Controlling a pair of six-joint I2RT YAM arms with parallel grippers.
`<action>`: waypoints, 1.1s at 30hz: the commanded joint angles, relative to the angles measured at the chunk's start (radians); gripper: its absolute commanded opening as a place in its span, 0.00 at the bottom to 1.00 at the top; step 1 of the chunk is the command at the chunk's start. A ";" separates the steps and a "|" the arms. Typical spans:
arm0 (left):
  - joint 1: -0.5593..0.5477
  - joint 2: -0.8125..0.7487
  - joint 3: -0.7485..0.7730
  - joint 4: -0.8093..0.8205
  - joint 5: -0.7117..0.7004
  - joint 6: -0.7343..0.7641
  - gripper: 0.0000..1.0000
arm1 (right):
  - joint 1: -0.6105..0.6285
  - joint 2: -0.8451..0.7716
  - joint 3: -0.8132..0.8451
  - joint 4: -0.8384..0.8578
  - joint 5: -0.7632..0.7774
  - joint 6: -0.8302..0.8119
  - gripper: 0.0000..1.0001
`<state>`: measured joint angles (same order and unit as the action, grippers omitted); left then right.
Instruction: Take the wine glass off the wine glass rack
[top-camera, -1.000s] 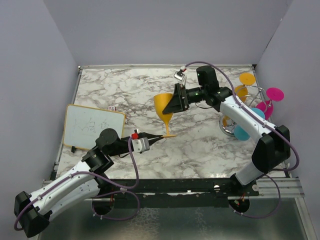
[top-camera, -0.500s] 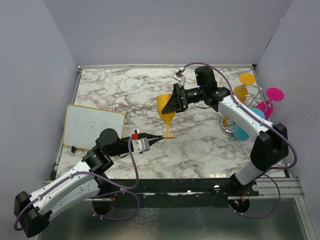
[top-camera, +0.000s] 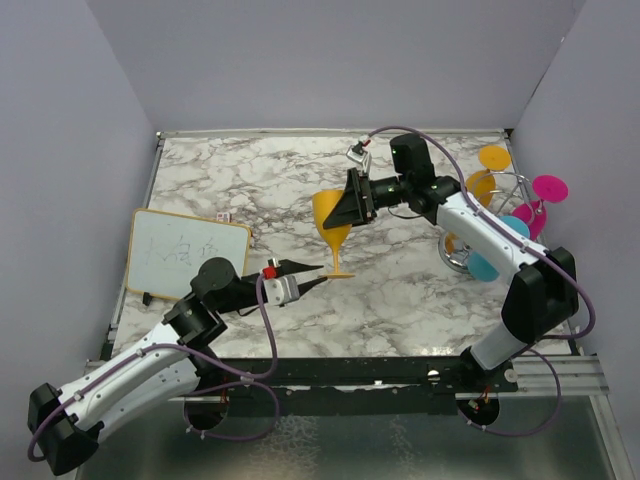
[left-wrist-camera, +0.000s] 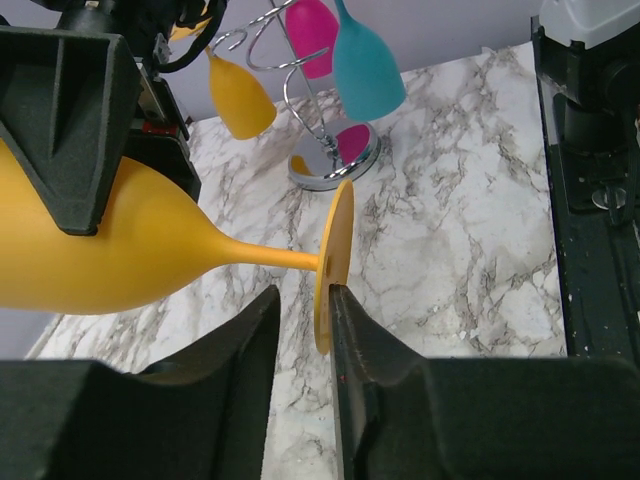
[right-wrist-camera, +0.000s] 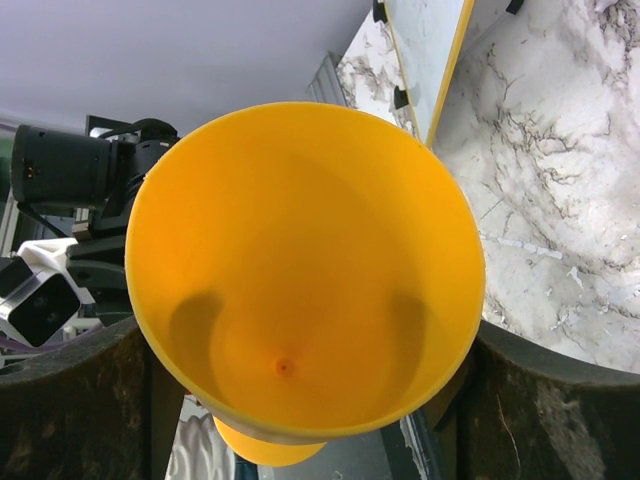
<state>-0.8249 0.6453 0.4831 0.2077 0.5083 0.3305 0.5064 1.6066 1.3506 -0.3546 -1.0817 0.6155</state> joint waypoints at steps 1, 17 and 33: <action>-0.003 -0.027 0.000 0.021 -0.037 0.007 0.34 | 0.009 -0.053 -0.006 0.014 0.050 -0.029 0.80; 0.063 -0.150 0.025 0.050 -0.459 -0.027 0.80 | 0.013 0.030 -0.003 0.298 0.829 -0.320 0.77; 0.182 -0.146 0.029 0.091 -0.770 -0.097 0.91 | 0.062 0.547 0.343 0.673 1.259 -0.576 0.77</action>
<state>-0.6510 0.5049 0.4839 0.2623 -0.2115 0.2550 0.5526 2.0937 1.6009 0.1848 0.0494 0.1207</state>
